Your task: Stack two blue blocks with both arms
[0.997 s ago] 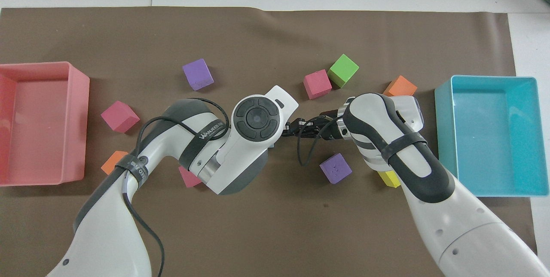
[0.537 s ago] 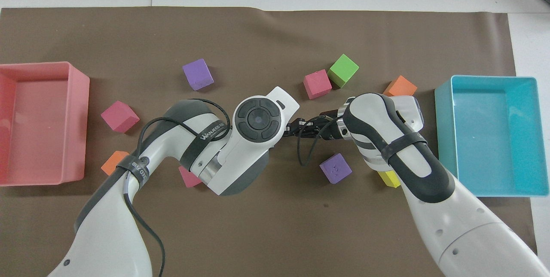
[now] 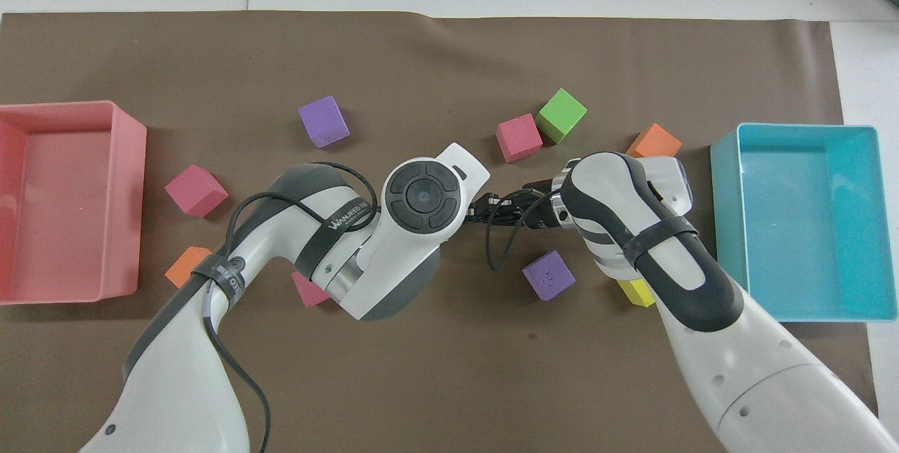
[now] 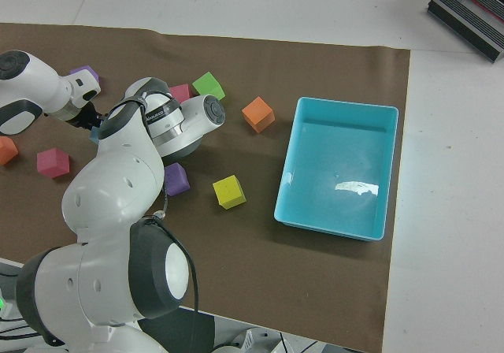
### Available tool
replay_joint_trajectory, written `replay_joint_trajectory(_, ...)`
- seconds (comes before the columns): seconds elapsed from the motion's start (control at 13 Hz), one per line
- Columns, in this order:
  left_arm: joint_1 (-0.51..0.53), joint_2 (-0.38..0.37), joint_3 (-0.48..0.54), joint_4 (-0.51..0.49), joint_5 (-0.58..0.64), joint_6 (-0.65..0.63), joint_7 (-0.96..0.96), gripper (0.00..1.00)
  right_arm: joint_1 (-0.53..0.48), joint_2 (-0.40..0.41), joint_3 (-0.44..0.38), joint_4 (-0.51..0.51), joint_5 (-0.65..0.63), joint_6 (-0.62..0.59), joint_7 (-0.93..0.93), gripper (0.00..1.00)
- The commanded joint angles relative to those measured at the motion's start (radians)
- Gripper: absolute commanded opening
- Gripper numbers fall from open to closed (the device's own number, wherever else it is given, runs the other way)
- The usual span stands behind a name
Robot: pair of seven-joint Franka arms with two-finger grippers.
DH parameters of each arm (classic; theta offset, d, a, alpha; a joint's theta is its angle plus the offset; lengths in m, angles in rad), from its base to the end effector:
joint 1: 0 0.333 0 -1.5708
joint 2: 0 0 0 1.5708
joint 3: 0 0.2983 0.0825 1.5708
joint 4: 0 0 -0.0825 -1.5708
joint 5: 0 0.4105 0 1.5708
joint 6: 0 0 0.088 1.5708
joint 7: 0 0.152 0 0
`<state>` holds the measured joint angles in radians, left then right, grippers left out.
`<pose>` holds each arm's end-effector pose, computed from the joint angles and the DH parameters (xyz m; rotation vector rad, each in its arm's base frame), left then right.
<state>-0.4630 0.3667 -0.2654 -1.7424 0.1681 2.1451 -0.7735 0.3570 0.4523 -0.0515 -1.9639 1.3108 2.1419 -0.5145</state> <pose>0.5166 -0.4316 0.3013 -3.1381 0.0370 -0.1120 0.5742 0.2623 0.1809 -2.1727 0.1160 0.1401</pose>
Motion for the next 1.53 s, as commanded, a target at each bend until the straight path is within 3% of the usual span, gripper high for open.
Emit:
replay_joint_trajectory(0.0, -0.006, -0.008, 0.009, 0.003, 0.016, -0.013, -0.009, 0.85, 0.002, -0.003, 0.001, -0.001, -0.018, 0.015, 0.034, 0.0)
replay_joint_trajectory(0.23, 0.001, -0.012, 0.011, 0.023, 0.016, -0.04, -0.009, 1.0, 0.0, -0.001, 0.001, -0.001, -0.018, 0.015, 0.034, 0.0)
replay_joint_trajectory(0.61, 0.01, -0.052, 0.018, 0.096, 0.008, -0.135, 0.003, 1.0, -0.007, -0.021, -0.001, 0.002, -0.056, 0.001, 0.045, 0.0)
replay_joint_trajectory(1.0, 0.162, -0.202, 0.018, 0.104, -0.048, -0.286, 0.235, 1.0, -0.018, -0.078, -0.005, 0.072, -0.324, -0.002, 0.252, 0.0)
replay_joint_trajectory(1.07, 0.199, -0.225, 0.018, 0.104, -0.05, -0.315, 0.279, 1.0, -0.02, -0.089, -0.007, 0.082, -0.379, -0.004, 0.283, 0.09)
replay_joint_trajectory(1.15, 0.233, -0.244, 0.018, 0.104, -0.05, -0.339, 0.315, 1.0, -0.026, -0.102, -0.008, 0.082, -0.425, -0.002, 0.301, 0.49)
replay_joint_trajectory(1.23, 0.259, -0.259, 0.018, 0.104, -0.05, -0.359, 0.345, 1.0, -0.032, -0.124, -0.008, 0.082, -0.47, -0.002, 0.315, 0.99)
replay_joint_trajectory(1.46, 0.334, -0.284, 0.026, 0.106, -0.056, -0.418, 0.424, 1.0, -0.056, -0.2, -0.013, 0.082, -0.698, -0.007, 0.437, 1.0)
